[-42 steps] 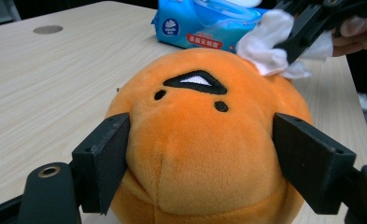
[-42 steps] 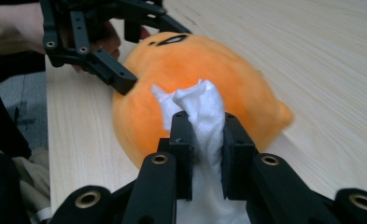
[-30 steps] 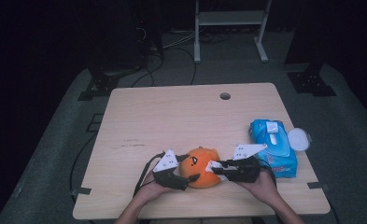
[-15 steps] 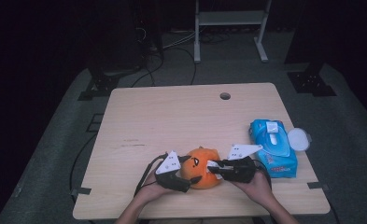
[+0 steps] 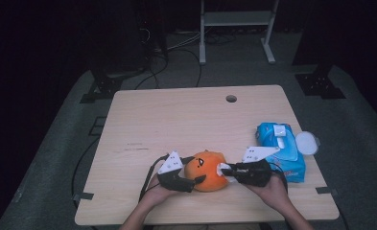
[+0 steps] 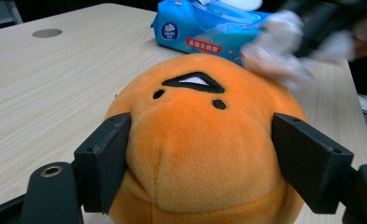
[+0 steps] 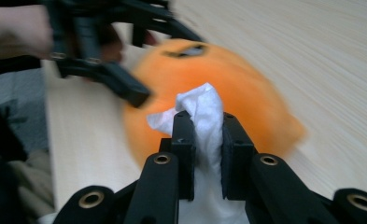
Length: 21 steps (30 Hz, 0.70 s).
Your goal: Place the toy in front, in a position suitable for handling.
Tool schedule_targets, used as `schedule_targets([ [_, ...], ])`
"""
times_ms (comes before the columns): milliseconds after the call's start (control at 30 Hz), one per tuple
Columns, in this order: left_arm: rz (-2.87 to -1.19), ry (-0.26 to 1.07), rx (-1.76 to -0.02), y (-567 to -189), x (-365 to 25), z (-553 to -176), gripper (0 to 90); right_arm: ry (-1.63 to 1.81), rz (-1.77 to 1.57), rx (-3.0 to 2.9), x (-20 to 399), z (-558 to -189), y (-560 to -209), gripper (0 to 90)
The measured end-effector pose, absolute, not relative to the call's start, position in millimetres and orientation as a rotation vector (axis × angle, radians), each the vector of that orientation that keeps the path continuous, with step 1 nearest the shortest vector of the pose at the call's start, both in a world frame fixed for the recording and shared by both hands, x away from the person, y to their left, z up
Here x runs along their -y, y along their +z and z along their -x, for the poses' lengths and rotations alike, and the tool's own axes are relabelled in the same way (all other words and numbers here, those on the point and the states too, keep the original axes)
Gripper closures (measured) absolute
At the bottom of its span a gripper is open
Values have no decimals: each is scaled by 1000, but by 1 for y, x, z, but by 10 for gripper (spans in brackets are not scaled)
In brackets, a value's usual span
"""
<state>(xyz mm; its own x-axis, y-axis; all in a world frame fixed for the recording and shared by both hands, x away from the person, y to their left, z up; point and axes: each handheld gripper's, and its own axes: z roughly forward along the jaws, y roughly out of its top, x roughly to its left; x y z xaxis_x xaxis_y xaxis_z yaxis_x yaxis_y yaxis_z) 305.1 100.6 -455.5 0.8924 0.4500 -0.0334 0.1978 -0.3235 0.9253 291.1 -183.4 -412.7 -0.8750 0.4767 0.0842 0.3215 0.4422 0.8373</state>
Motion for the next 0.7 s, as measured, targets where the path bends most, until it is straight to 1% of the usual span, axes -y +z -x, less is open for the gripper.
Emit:
schedule_targets([
  [133,-1916,298,-479,-455,-100,-304,224,1356,-610,-2556,165,-284,-415,778],
  [233,-1911,293,-498,-455,-102,-305,225,1372,-651,-2555,173,-292,-416,780],
  [300,-1910,287,-502,-455,-102,-305,226,1370,-731,-2538,190,-300,-419,781],
  [400,-1901,275,-513,-456,-103,-307,227,1335,-764,-2529,199,-301,-421,781],
  [500,-1893,270,-527,-457,-104,-308,226,1380,-782,-2538,205,-301,-421,781],
  [533,-1890,266,-535,-457,-105,-309,226,1441,-747,-2550,200,-298,-417,781],
  [700,-1882,273,-530,-457,-102,-308,226,1479,-655,-2587,182,-289,-413,781],
])
